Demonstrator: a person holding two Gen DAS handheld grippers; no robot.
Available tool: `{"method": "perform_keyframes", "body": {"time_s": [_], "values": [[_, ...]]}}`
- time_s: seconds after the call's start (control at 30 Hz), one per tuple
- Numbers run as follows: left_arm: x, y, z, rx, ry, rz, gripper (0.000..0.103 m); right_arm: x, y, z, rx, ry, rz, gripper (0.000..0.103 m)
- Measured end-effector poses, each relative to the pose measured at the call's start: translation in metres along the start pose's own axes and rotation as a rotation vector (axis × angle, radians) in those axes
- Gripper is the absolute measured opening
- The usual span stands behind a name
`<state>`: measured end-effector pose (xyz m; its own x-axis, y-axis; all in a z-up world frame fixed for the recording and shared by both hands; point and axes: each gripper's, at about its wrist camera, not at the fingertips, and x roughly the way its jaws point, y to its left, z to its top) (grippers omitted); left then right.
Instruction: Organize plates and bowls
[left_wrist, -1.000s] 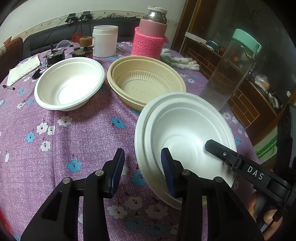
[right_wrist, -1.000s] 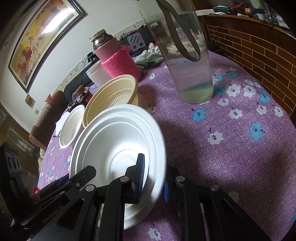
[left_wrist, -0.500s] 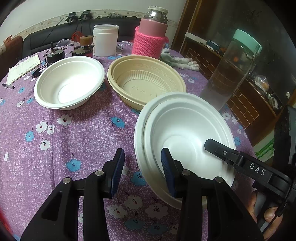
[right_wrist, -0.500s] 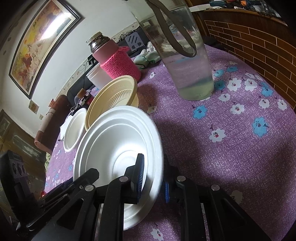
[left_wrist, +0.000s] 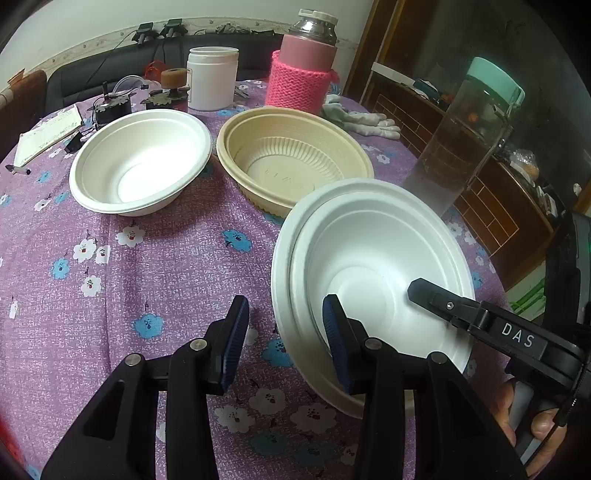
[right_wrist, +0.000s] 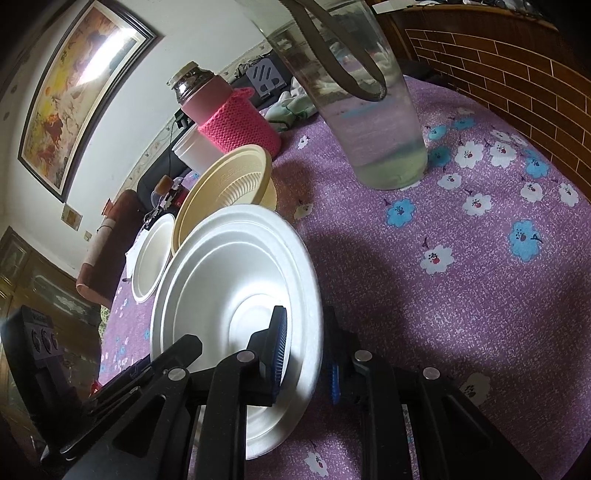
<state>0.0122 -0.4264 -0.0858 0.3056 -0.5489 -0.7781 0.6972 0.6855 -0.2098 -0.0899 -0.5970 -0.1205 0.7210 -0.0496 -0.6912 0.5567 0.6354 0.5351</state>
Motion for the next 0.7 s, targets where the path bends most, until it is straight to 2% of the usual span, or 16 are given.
{"method": "perform_keyframes", "body": {"time_s": [0.03,0.2,0.37,0.57,0.67,0.7], "values": [[0.001,0.000,0.000,-0.001,0.003,0.003,0.040,0.000,0.000,0.000,0.001,0.004,0.002,0.025],[0.002,0.002,0.000,-0.010,0.012,-0.003,0.040,0.002,-0.009,0.001,0.065,0.045,0.053,0.029],[0.003,0.002,0.000,-0.016,0.017,0.001,0.040,-0.001,-0.005,0.000,0.050,0.033,0.043,0.029],[0.003,0.003,0.000,-0.016,0.020,-0.001,0.040,-0.010,-0.004,0.002,0.035,-0.031,0.007,0.033],[0.002,0.002,0.000,-0.012,0.016,-0.003,0.040,-0.011,-0.002,0.001,0.015,-0.043,-0.022,0.033],[0.002,0.002,0.000,-0.012,0.016,-0.004,0.040,-0.011,-0.001,0.001,0.011,-0.044,-0.030,0.030]]}}
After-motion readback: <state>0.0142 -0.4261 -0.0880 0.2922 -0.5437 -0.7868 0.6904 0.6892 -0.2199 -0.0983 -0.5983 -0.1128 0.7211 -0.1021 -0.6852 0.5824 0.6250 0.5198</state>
